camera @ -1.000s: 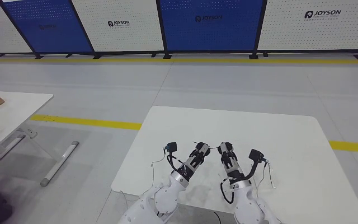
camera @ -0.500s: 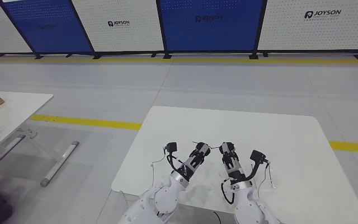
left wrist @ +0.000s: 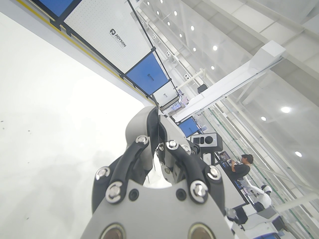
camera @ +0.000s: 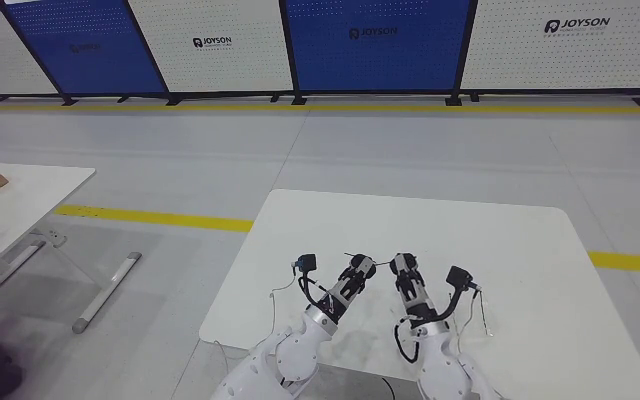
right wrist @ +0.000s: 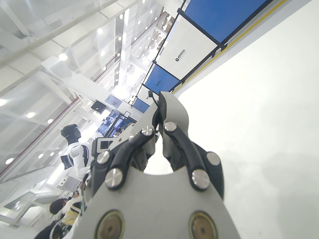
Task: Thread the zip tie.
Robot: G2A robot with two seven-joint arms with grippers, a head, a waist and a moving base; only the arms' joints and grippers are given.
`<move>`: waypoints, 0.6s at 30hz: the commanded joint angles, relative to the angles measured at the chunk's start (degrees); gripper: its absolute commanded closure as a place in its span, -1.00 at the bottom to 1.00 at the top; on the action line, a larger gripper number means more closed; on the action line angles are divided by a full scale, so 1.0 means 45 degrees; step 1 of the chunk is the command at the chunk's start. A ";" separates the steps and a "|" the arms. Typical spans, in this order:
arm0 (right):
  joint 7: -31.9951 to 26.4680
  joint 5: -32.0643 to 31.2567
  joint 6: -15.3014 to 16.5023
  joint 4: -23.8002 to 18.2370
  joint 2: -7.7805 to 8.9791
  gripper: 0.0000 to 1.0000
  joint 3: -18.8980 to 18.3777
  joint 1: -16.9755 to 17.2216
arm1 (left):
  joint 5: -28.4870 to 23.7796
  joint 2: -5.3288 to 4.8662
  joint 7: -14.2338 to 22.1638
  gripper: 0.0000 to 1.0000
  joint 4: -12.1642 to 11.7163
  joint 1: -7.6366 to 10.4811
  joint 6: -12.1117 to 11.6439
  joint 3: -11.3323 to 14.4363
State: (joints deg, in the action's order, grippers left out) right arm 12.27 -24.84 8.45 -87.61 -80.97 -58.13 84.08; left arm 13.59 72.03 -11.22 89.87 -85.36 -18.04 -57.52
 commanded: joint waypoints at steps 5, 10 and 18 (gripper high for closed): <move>0.0022 0.0009 0.0023 -0.0085 0.0001 1.00 -0.0069 0.0054 | 0.0000 0.0000 0.0000 1.00 0.0000 0.0000 0.0000 0.0000; 0.0022 0.0009 0.0023 -0.0085 0.0001 1.00 -0.0069 0.0054 | 0.0000 0.0000 0.0000 1.00 0.0000 0.0000 0.0000 0.0000; -0.0124 0.0242 0.0238 -0.0312 -0.0001 1.00 -0.0163 0.0225 | 0.0000 0.0000 0.0000 1.00 0.0000 0.0000 0.0000 0.0000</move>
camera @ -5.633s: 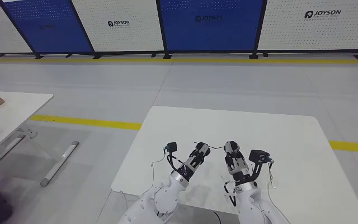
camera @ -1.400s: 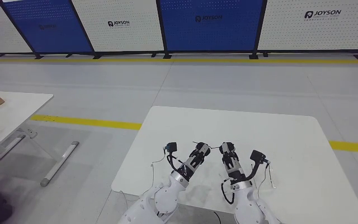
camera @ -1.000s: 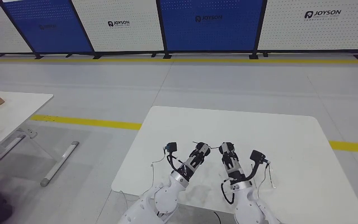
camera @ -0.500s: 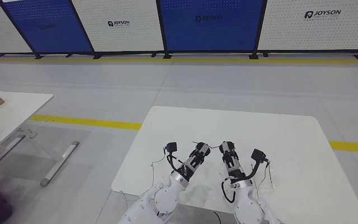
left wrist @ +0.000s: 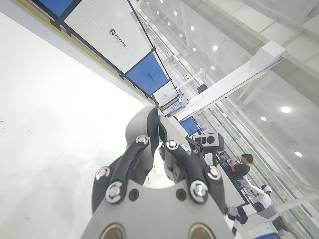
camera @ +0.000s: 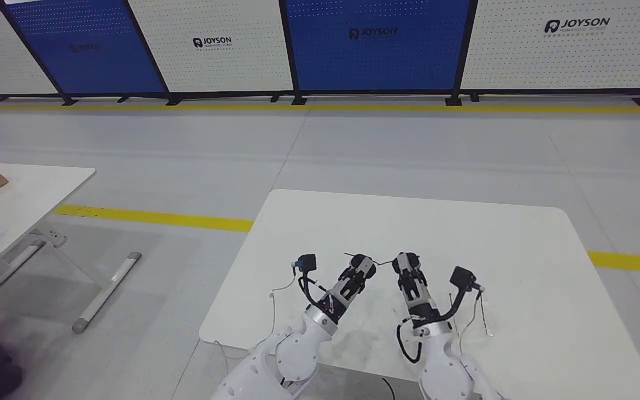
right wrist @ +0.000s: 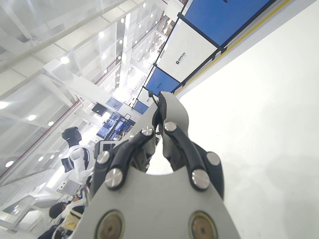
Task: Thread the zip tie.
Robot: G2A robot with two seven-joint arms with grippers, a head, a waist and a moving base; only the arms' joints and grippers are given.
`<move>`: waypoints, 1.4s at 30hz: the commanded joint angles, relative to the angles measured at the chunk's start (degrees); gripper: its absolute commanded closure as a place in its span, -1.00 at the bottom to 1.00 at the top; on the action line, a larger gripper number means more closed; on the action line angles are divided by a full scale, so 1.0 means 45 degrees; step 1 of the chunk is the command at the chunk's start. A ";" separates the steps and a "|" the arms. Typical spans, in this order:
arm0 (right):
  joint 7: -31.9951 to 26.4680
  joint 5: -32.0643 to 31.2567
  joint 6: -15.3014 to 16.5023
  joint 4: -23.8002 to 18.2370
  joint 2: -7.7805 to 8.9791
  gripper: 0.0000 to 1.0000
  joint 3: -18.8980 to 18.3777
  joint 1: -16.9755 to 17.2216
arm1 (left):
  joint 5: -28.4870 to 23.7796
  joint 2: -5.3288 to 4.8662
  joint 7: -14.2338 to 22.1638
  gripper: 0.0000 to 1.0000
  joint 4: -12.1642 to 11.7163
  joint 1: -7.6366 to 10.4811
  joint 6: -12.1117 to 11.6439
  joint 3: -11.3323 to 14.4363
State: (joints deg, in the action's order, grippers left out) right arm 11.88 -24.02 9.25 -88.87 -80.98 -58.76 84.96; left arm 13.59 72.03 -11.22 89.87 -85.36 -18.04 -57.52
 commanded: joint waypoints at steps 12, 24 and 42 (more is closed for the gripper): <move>-0.0503 -0.0042 -0.0112 0.0334 -0.0090 1.00 0.0101 -0.0234 | 0.0000 0.0000 0.0000 1.00 0.0000 0.0000 0.0000 0.0000; -0.0687 0.0135 0.0019 0.0486 -0.0163 1.00 0.0084 -0.0318 | 0.0000 0.0000 0.0000 1.00 0.0000 0.0000 0.0000 0.0000; -0.0228 -0.0411 -0.0077 0.0071 -0.0168 1.00 -0.0255 0.0066 | 0.0000 0.0000 0.0000 1.00 0.0000 0.0000 0.0000 0.0000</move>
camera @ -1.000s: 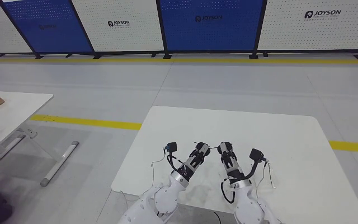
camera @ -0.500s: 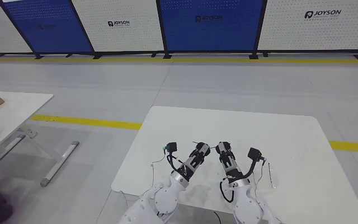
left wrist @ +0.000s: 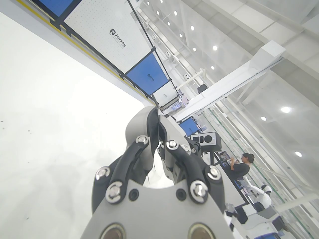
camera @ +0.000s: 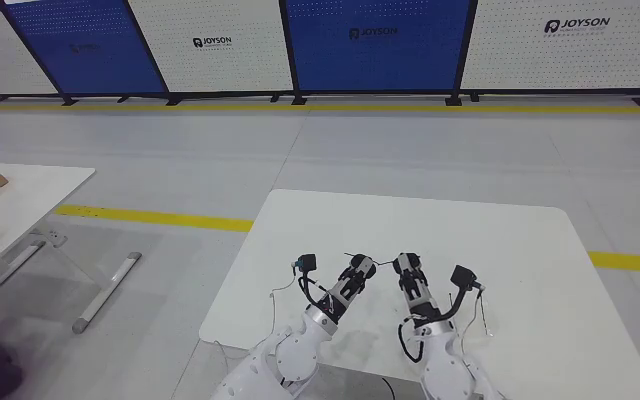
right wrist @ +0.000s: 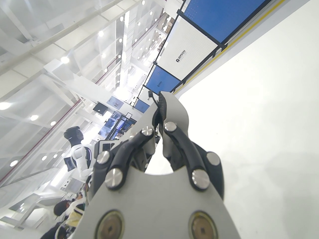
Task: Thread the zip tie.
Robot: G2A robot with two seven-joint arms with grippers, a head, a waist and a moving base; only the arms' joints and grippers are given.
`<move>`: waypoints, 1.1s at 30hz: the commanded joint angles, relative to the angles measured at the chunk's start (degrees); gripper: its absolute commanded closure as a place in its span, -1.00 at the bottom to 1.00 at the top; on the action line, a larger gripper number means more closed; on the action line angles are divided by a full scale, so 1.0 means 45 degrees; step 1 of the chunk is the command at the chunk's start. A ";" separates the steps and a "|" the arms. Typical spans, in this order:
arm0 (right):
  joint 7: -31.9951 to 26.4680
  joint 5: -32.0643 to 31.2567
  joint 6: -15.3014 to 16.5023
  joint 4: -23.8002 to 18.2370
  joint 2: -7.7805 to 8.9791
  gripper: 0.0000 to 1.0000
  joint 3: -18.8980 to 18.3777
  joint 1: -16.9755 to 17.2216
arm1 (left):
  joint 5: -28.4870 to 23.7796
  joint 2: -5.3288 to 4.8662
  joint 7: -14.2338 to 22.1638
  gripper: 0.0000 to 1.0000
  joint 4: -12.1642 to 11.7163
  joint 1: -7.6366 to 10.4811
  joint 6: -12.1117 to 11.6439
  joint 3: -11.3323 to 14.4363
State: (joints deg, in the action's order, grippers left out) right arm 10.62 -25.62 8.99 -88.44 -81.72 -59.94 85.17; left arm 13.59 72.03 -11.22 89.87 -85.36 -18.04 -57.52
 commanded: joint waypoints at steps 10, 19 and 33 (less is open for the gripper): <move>0.0274 -0.0298 0.0079 -0.0300 -0.0029 1.00 0.0008 0.0265 | 0.0000 0.0000 0.0000 1.00 0.0000 0.0000 0.0000 0.0000; 0.0262 -0.0359 0.0055 -0.0150 -0.0059 1.00 -0.0030 0.0280 | 0.0000 0.0000 0.0000 1.00 0.0000 0.0000 0.0000 0.0000; 0.0170 -0.0224 0.0221 -0.0139 -0.0102 0.68 -0.0088 0.0326 | 0.0000 0.0000 0.0000 1.00 0.0000 0.0000 0.0000 0.0000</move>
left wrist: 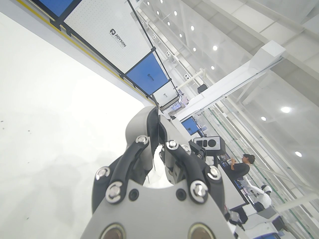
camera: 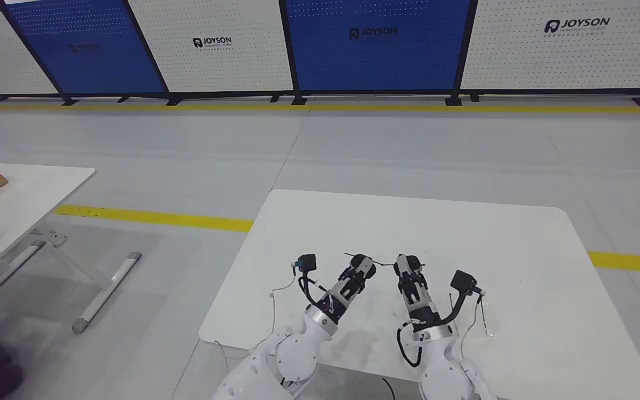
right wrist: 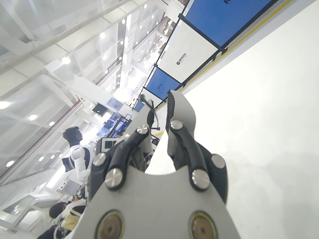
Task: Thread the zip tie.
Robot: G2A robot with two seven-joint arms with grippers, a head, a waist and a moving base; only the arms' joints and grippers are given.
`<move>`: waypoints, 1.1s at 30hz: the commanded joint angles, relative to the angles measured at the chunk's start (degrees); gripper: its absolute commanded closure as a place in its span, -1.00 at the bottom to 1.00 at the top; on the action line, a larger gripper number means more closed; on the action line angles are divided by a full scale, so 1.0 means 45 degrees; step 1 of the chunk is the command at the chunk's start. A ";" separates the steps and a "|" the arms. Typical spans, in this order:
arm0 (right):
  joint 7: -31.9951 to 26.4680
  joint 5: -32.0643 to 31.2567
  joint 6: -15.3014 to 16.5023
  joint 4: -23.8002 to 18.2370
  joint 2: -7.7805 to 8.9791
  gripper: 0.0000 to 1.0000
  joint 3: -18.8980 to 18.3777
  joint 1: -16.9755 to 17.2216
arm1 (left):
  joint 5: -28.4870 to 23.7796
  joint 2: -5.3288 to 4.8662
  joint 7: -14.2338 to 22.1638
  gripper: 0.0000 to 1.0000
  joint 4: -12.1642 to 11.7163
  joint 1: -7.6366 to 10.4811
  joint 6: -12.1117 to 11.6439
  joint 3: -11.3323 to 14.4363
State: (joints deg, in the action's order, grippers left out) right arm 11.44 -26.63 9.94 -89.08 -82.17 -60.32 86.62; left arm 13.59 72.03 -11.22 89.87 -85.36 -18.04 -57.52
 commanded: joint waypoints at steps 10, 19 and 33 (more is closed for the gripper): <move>-0.0337 -0.0526 0.0245 -0.0047 0.0037 0.38 0.0002 0.0160 | 0.0000 0.0000 0.0000 1.00 0.0000 0.0000 0.0000 0.0000; -0.0473 -0.0826 0.0311 -0.0083 0.0058 0.48 0.0015 0.0302 | 0.0000 0.0000 0.0000 1.00 0.0000 0.0000 0.0000 0.0000; -0.0458 -0.1541 0.0624 -0.0105 0.0122 0.50 0.0017 0.0528 | 0.0000 0.0000 0.0000 1.00 0.0000 0.0000 0.0000 0.0000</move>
State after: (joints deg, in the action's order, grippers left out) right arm 9.21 -33.60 12.59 -89.55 -81.62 -60.26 88.95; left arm 13.59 72.03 -11.22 89.87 -85.36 -18.04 -57.52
